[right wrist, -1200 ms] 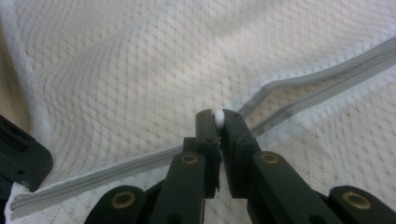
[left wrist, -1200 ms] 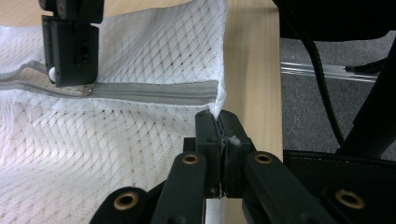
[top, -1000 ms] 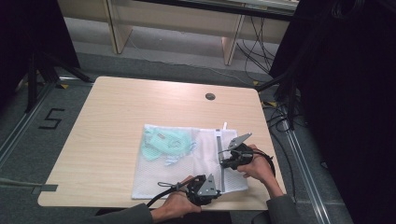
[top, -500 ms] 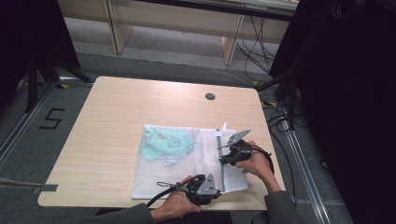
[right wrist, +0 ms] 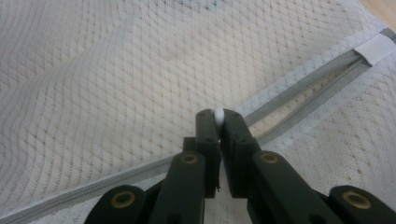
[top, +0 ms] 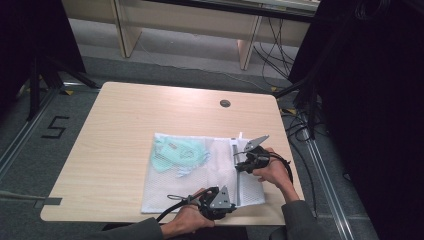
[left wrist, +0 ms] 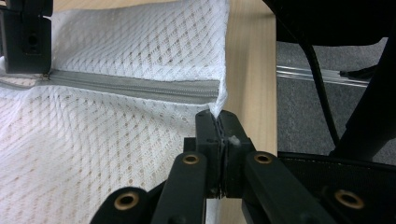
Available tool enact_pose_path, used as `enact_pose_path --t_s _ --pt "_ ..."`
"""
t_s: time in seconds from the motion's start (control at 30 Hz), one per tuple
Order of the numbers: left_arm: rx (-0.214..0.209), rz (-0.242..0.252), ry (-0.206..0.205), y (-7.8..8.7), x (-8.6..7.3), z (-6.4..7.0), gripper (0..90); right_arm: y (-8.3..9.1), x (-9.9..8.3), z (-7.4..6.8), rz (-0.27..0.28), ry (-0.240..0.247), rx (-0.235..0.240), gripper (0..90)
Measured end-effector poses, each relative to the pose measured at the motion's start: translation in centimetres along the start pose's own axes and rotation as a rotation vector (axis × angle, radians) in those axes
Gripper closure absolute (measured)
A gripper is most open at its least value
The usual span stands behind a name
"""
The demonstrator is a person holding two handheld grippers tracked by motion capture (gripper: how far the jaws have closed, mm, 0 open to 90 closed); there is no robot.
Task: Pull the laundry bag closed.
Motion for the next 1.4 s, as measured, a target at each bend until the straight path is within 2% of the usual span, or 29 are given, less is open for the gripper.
enact_pose_path --t_s 0.1,0.13,0.2,0.27,0.3,0.33,0.47,0.5,0.67,0.7,0.73,0.77,0.8,0.93,0.97,1.03,1.07,1.3,1.4 --pt "-0.005 -0.002 -0.001 0.0 0.1 0.0 88.3 -0.1 0.1 0.3 0.002 -0.006 0.001 86.5" --pt "-0.004 -0.003 0.000 0.0 0.0 0.0 88.3 -0.1 0.0 0.3 0.002 -0.021 -0.015 86.5" --pt "-0.004 -0.004 0.001 0.0 0.0 0.0 88.3 -0.2 0.0 0.5 0.007 -0.012 -0.006 86.5" --pt "-0.002 -0.003 0.001 0.1 0.0 0.0 88.3 -0.2 0.0 0.6 0.005 -0.036 -0.011 86.5" --pt "-0.002 -0.003 0.001 0.1 0.0 0.0 88.3 -0.3 0.0 0.8 0.011 -0.016 -0.013 86.5" --pt "-0.009 -0.006 0.003 0.1 0.1 0.0 88.3 -0.3 0.1 0.8 0.012 -0.023 -0.015 86.5" --pt "-0.017 -0.014 -0.014 0.1 0.1 0.1 88.3 -0.3 0.1 1.0 0.006 -0.040 -0.026 86.5" --pt "-0.018 -0.016 -0.002 0.1 0.0 0.1 88.3 -0.4 0.1 1.3 0.011 -0.040 -0.029 86.5" --pt "-0.019 -0.015 0.004 0.1 0.0 0.1 88.3 -0.6 0.3 1.7 0.010 -0.040 -0.043 86.5" --pt "-0.020 -0.016 0.005 0.1 0.0 0.1 88.3 -0.7 0.3 1.7 0.004 -0.057 -0.035 86.5" --pt "-0.022 -0.016 0.008 0.0 0.0 0.1 88.3 -0.7 0.3 2.0 0.010 -0.040 -0.045 86.5" --pt "-0.023 -0.015 0.009 0.0 0.0 0.1 88.3 -0.9 0.3 2.1 0.031 -0.046 -0.050 86.5" --pt "-0.023 -0.016 0.010 0.1 0.0 0.1 88.3 -0.9 0.4 2.2 0.011 -0.043 -0.046 86.5" --pt "-0.017 -0.020 0.001 0.2 0.1 0.1 88.3 -1.1 0.6 2.6 0.010 -0.041 -0.054 86.5" --pt "-0.017 -0.011 0.008 0.2 0.1 0.1 88.3 -1.4 0.5 2.7 0.031 -0.044 -0.058 86.5" --pt "-0.019 -0.023 -0.003 0.4 0.2 0.0 88.3 -1.4 0.6 2.9 0.011 -0.046 -0.058 86.5" --pt "-0.018 -0.008 0.012 0.4 0.2 0.2 88.2 -1.5 0.6 3.0 0.012 -0.048 -0.057 86.5" --pt "-0.018 -0.005 0.016 0.6 0.2 0.0 88.3 -1.8 1.0 3.6 0.017 -0.029 -0.067 86.5" --pt "-0.018 -0.010 0.014 0.7 0.2 0.0 88.3 -1.9 1.1 3.8 0.008 -0.038 -0.068 86.5"
Point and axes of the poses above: each handheld gripper's, and its own axes: y roughly backward along the jaws, x roughly out of its top, z roughly to its right, the point moved 1 cm from there along -y, roughly forward along the jaws, and after that the axes turned 13 degrees about z, right-handed, at the moved point
